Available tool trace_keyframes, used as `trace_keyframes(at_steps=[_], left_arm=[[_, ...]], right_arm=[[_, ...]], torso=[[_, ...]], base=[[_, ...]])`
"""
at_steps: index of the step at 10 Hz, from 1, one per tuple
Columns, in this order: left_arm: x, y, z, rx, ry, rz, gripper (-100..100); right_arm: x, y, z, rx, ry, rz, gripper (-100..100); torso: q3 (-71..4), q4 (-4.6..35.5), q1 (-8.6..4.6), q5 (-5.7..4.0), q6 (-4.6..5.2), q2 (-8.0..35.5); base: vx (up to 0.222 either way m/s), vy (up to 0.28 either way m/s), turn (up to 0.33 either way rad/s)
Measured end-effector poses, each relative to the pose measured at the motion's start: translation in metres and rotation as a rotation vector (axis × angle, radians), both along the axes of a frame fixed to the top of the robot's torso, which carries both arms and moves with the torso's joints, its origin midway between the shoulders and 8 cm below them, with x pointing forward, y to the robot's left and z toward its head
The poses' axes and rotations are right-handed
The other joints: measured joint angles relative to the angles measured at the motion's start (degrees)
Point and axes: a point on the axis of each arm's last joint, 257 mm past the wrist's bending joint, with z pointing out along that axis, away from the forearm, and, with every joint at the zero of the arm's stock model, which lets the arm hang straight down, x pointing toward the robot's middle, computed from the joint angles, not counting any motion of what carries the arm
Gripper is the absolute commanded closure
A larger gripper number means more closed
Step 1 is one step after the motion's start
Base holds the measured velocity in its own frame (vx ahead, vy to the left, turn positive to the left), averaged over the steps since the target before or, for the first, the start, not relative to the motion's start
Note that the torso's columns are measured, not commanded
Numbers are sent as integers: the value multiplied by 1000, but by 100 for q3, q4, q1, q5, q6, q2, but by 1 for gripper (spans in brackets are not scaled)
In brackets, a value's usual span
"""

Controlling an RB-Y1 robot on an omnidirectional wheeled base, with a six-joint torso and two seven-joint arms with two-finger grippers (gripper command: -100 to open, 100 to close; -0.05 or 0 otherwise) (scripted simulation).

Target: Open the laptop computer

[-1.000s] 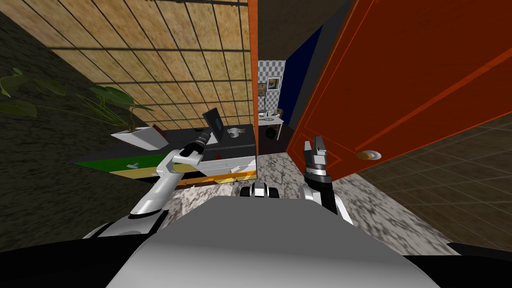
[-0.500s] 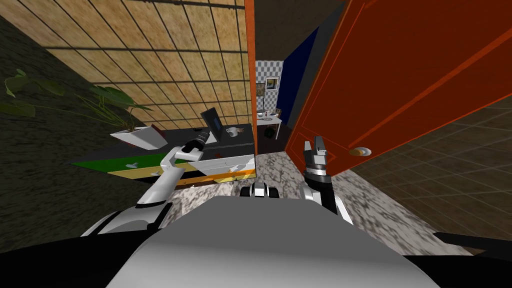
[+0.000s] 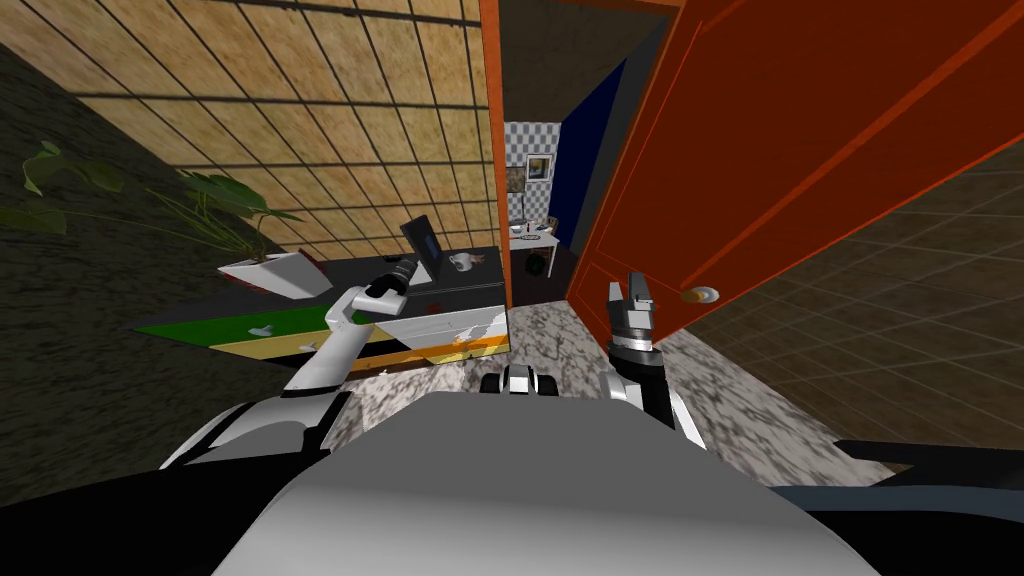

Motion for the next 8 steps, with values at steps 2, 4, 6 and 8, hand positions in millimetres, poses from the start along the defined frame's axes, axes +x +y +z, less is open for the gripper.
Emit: trace_keyframes(at_steps=[2, 4, 6, 8], left_arm=[[7, 12, 3, -3, -5, 15, -100], [12, 22, 3, -1, 0, 30, -100], [18, 34, 11, -5, -7, 46, -100], [18, 39, 7, -10, 3, 59, 100]], right_arm=[[0, 0, 0, 0, 0, 0, 0], [0, 0, 0, 0, 0, 0, 0], [0, 0, 0, 0, 0, 0, 0], [0, 0, 0, 0, 0, 0, 0]], torso=[[-8, -3, -1, 0, -6, -18], [-6, -3, -5, -1, 3, -8], [-1, -1, 6, 3, -8, -6], [-11, -5, 5, 2, -3, -20]], base=[[-23, -17, 1], [-74, -30, -100], [-31, -11, 17], [44, 18, 56]])
